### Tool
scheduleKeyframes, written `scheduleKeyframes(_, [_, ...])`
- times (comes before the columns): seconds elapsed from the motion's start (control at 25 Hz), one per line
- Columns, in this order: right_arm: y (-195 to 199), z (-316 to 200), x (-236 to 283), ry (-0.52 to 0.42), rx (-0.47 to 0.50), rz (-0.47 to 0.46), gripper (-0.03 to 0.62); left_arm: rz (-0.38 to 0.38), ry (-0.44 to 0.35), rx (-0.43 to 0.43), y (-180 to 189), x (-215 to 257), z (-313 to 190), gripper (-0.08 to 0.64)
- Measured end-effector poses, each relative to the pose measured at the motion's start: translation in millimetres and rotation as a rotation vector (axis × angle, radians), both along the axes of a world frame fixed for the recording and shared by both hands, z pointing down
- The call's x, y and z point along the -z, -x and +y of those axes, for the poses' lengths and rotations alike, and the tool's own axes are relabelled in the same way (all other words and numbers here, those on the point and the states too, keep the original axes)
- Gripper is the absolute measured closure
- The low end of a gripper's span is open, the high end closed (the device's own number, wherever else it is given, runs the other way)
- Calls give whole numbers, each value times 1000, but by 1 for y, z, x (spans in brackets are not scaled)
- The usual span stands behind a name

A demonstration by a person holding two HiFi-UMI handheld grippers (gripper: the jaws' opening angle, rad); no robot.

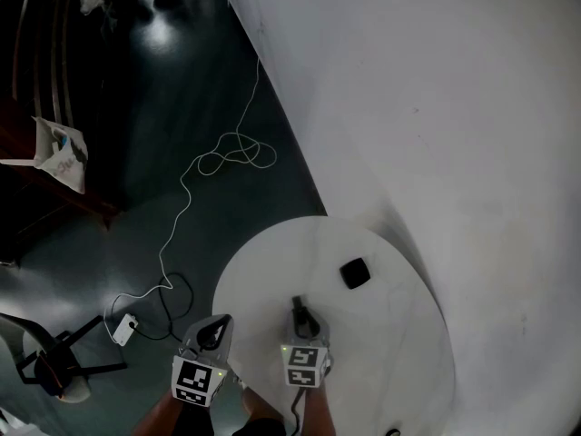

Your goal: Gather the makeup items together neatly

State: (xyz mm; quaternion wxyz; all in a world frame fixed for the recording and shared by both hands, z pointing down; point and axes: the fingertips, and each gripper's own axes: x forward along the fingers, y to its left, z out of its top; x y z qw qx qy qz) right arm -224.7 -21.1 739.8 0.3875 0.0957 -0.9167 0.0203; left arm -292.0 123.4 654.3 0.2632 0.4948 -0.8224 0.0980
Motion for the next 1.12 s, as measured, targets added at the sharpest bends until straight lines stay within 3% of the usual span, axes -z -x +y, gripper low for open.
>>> scheduleKeyframes(0.24, [-6, -3, 14, 3, -28, -26, 489, -7, -15, -15, -1, 6, -3, 549])
scheduleKeyframes(0.52, [-33, -19, 54, -25, -127, -81, 490, -35, -59, -109, -16, 35, -33, 549])
scheduleKeyframes(1.12, [-180, -62, 130, -93, -522, -158, 489, -64, -148, -463, -116, 94, -117, 549])
